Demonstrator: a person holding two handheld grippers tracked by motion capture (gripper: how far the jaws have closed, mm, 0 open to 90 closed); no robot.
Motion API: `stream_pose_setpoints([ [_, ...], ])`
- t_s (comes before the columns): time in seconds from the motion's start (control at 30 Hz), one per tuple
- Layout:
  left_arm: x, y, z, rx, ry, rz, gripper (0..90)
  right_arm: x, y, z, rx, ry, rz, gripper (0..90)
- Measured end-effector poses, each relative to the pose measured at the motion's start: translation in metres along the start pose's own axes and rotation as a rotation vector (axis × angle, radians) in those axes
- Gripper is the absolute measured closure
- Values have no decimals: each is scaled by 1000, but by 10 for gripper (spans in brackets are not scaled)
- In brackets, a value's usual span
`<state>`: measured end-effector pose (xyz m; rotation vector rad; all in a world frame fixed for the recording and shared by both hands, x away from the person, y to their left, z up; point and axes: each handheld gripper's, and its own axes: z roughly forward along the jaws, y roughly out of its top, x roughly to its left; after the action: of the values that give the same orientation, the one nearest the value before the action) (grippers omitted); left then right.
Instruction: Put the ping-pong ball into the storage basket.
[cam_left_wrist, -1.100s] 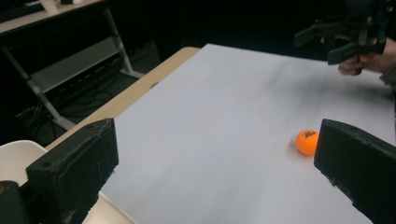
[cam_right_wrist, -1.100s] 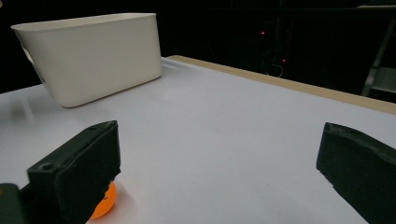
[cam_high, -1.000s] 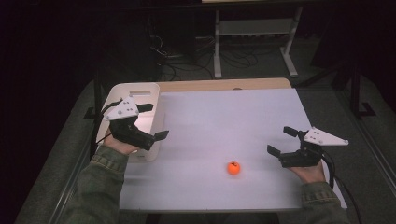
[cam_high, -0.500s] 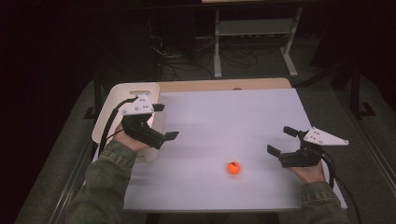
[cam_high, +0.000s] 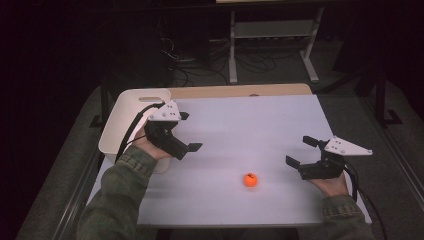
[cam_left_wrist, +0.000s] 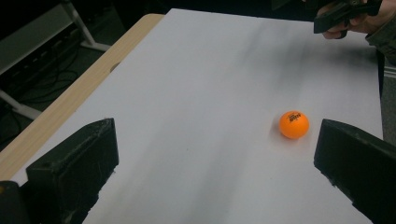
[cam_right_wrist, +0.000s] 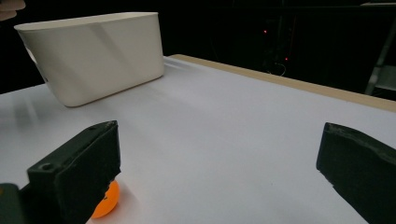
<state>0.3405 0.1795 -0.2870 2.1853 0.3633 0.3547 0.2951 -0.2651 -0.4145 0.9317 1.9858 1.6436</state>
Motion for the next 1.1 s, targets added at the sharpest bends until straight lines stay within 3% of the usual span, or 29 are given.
stream_pose_setpoints([
  [0.23,-2,5,11,35,-26,17,0,0,0,0,4,0,-3,0],
  [0.4,-8,9,19,65,-34,56,0,0,-1,1,13,1,-1,0],
  [0.77,-10,11,34,103,-78,53,0,0,-1,-1,7,4,-6,0],
  [1.1,-15,19,51,141,-130,80,7,0,0,-2,3,3,-6,0],
])
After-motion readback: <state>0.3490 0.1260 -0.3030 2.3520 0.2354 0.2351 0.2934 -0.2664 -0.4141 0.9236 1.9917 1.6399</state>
